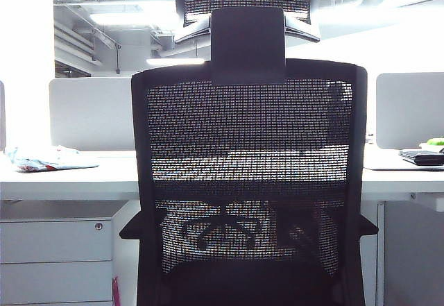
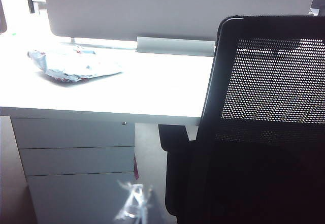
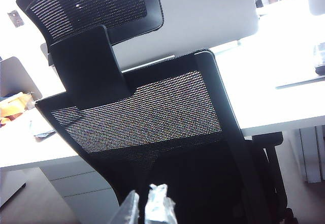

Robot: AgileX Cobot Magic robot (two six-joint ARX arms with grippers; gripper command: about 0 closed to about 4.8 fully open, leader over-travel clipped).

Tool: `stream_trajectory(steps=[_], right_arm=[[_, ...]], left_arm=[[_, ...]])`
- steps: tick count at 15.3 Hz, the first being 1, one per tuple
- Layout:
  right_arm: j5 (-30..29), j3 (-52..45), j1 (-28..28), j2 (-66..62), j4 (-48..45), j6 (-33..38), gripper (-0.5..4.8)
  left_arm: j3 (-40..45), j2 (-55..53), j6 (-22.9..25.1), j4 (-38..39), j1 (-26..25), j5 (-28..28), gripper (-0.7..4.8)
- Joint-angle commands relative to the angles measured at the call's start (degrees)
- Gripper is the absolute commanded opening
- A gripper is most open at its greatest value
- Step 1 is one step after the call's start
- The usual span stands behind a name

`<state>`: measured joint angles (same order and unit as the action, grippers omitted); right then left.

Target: Push the black chair under the table.

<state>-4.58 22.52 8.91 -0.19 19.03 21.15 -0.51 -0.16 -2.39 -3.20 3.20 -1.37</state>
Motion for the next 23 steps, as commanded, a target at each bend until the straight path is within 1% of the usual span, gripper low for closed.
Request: stream_trajectory(steps=[1,4,5,6,8,10,12,13,14,16,18,19,21,23], right_arm=[[-0.02,0.26,-0.02,0.02,-0.79,-0.17,0.31],[-0.02,0.24,-0.02,0.02,-0.61,-1.07,0.32],[-0.02,0.26,-0.02,0.02,0.50,-5.14,0.32],[0.00,0.11,-0.02,0.02,2.19,-6.43,0.32],[0.74,-2.21,-0.83,0.02,2.10,-12.90,0.32],[1.75,-5.51,-4.55,0.02,1.70,-15.76,0.32],[1.66,-9.64,-11.82,0.02,1.18,-15.02,0.32],[1.66,-12.85,-15.17,0.04,-1.25,-14.73,0.32],[1.75,-14.47,-15.30,0.04,-2.91,-14.75,0.32],[2.27,-17.42,-13.27,0.04,-5.99,-15.21,0.32],[1.22,-20.15,-12.63,0.07,-8.87,-15.12,0.32],[-0.28,-21.22,-12.70,0.07,-10.36,-15.08,0.32],[-1.75,-22.18,-12.79,0.07,-13.27,-14.93,0.32],[-1.70,-22.18,-12.79,0.07,-15.04,-14.97,0.32]], left_arm=[[0.00,-0.09,0.04,-0.66,-0.04,0.07,-0.05],[0.00,-0.09,0.04,-0.66,-0.04,0.07,-0.05],[0.00,-0.09,0.04,-0.66,-0.04,0.07,-0.05],[0.00,-0.09,0.04,-0.66,-0.04,0.07,-0.05],[0.00,-0.09,0.04,-0.66,-0.04,0.07,-0.05],[0.00,-0.09,0.04,-0.66,-0.04,0.07,-0.05],[0.00,-0.09,0.04,-0.66,-0.04,0.07,-0.05],[0.00,-0.09,0.04,-0.66,-0.04,0.09,-0.05],[0.00,-0.07,0.04,-0.66,-0.04,0.07,-0.05],[0.00,-0.07,0.04,-0.66,-0.04,0.07,-0.05],[0.00,-0.09,0.04,-0.66,-0.04,0.07,-0.05],[0.00,-0.09,0.04,-0.66,-0.04,0.07,-0.05],[0.00,-0.09,0.04,-0.66,-0.04,0.07,-0.05],[0.00,-0.09,0.04,-0.66,-0.04,0.07,-0.05]])
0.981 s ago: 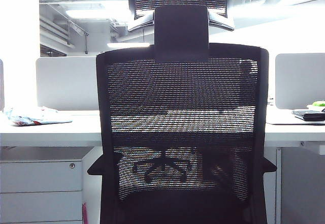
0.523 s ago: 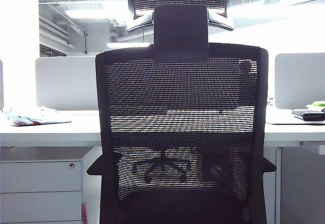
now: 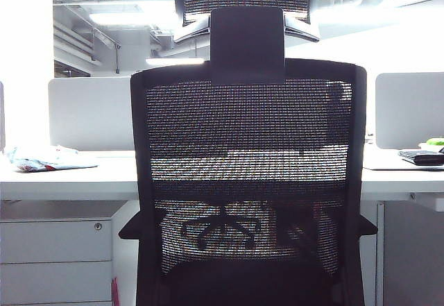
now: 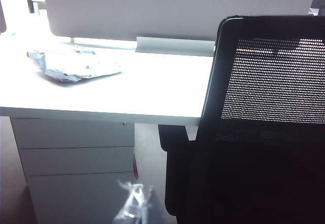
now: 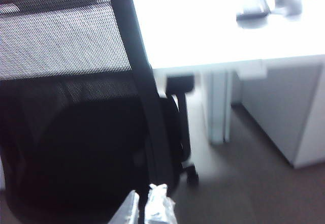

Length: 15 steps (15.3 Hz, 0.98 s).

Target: Push the black chair under the table.

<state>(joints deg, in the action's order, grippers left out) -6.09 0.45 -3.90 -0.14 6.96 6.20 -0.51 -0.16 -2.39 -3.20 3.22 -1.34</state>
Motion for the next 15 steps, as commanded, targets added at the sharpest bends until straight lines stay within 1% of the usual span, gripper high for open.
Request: stream_trajectory(steps=[1,5,10,15], right_arm=[[0.00,-0.11,0.02,0.02,-3.13,-0.28,0.31],[-0.15,-0.13,0.26,0.02,-3.63,-0.22,0.32],[0.22,-0.13,2.38,0.02,-4.22,-0.24,0.31],[0.20,-0.13,2.40,0.02,-4.24,-0.24,0.32]], left_arm=[[0.00,-0.09,0.04,-0.66,-0.07,0.04,-0.05],[0.00,-0.09,0.04,-0.66,-0.07,0.04,-0.05],[0.00,-0.09,0.04,-0.66,-0.07,0.04,-0.05],[0.00,-0.09,0.04,-0.66,-0.07,0.04,-0.05]])
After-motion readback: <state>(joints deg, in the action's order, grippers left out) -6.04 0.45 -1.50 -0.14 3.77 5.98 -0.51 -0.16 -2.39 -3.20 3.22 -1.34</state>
